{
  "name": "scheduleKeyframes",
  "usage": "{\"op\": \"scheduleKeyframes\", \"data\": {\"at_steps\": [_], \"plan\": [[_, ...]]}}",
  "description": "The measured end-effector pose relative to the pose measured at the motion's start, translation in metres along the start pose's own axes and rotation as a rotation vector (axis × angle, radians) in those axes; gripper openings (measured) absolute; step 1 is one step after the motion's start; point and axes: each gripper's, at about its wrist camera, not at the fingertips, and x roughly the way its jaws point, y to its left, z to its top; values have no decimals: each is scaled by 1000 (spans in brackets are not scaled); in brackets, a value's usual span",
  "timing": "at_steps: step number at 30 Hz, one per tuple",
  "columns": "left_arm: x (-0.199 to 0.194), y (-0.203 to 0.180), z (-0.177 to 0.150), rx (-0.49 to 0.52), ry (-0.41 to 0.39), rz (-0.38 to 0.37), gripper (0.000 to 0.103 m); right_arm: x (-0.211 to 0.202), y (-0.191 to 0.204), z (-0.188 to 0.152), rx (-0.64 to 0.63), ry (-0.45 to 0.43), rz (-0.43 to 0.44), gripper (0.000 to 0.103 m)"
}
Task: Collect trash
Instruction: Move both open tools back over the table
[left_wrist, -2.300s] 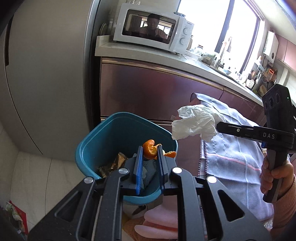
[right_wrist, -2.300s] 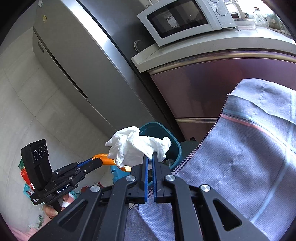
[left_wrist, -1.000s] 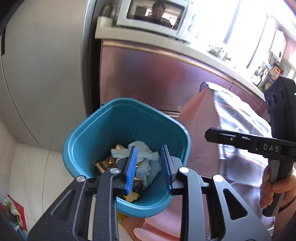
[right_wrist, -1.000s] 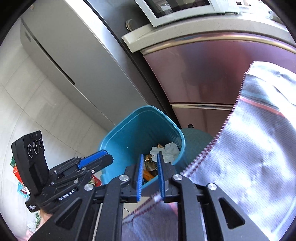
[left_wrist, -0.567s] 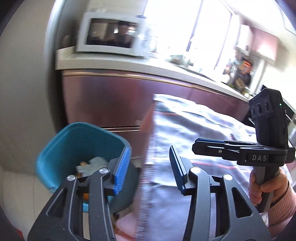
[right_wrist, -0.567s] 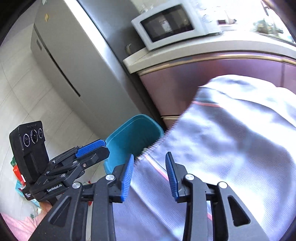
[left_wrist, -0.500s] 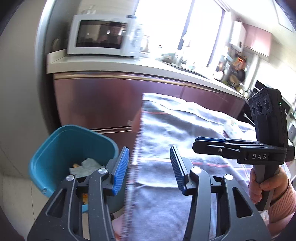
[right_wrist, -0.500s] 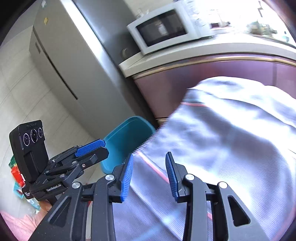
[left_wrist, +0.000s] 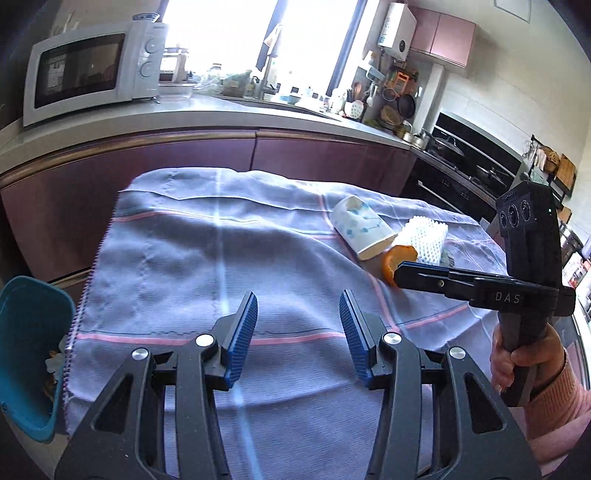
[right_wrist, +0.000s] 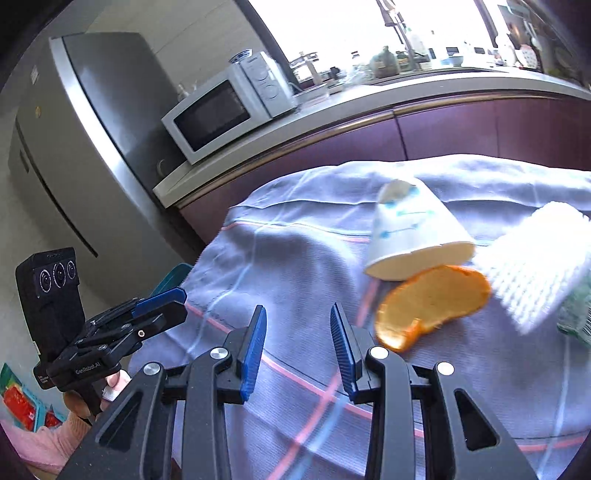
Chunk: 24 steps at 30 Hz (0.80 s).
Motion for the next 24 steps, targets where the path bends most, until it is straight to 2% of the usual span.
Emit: {"op": "scheduleKeyframes", "data": {"at_steps": [10,19,21,24], "plan": [[56,-53,11,58,91,-91,46,-38,-72,-6,143,-87,-120,34],[98,-85,19,65,158,-130,46,-43,-114,-12,245,-96,-136,35],[105,-89,20,64,170,-130,46,-43,-118,-12,257,-100,-128,41],[113,-90,21,59,185,-134,46,-42,-121,-10,263,-107,-124,41]]}}
